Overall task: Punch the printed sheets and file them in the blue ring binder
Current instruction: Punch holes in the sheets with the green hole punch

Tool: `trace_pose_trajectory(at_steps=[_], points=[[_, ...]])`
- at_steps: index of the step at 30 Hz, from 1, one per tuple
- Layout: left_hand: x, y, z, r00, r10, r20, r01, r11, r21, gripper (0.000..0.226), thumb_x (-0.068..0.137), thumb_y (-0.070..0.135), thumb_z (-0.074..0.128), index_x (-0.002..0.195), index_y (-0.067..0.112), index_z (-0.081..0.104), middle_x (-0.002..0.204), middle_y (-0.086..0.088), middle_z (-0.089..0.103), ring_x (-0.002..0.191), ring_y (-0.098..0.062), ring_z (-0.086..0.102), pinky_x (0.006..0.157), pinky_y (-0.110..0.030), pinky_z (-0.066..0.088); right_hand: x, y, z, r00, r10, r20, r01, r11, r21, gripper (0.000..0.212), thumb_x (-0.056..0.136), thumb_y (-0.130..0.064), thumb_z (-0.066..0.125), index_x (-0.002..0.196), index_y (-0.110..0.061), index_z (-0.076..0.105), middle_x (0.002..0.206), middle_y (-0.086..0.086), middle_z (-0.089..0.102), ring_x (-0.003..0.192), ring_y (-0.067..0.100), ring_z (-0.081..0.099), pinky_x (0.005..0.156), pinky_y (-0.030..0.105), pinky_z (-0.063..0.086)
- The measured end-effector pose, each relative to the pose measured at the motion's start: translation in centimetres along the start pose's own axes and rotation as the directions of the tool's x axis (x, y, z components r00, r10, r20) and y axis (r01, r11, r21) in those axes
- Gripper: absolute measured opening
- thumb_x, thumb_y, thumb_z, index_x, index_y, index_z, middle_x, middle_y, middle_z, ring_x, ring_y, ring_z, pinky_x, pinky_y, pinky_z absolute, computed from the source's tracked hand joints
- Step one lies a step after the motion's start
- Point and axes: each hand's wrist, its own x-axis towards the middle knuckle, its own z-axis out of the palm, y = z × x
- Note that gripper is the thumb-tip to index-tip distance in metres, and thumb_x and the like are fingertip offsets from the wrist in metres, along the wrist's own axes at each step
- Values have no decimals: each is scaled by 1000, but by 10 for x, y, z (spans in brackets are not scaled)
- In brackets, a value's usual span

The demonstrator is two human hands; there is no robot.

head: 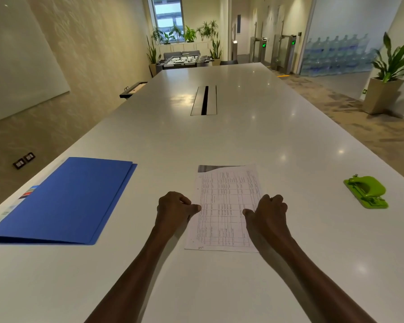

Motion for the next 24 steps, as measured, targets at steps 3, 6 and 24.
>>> trace_pose_trajectory(at_steps=[3,6,24], points=[[1,-6,-2,1000,-3,-18,2,999,-37,28,71,40,82,67,14,73,59,3,68,61,-10,65,63,-23,48,-1,0,-6,1000,7,0,-7,1000,0,55,85,-50,59,109,-1,50,116,16,43,110,29,42,84,37,44],[-1,-9,-7,997,4,-79,-10,997,-82,20,80,30,76,73,12,76,63,3,68,62,-12,65,64,-22,49,1,-1,-19,999,-5,34,5,1000,-11,61,88,-54,54,112,3,51,120,22,44,115,34,42,82,35,36],[-10,-41,-87,957,68,-282,-137,963,-232,8,89,18,67,83,21,73,72,12,68,69,-9,67,60,-13,50,-40,-99,-8,919,-385,-85,392,916,86,59,90,-36,60,136,-3,44,126,17,46,117,31,40,88,32,35]])
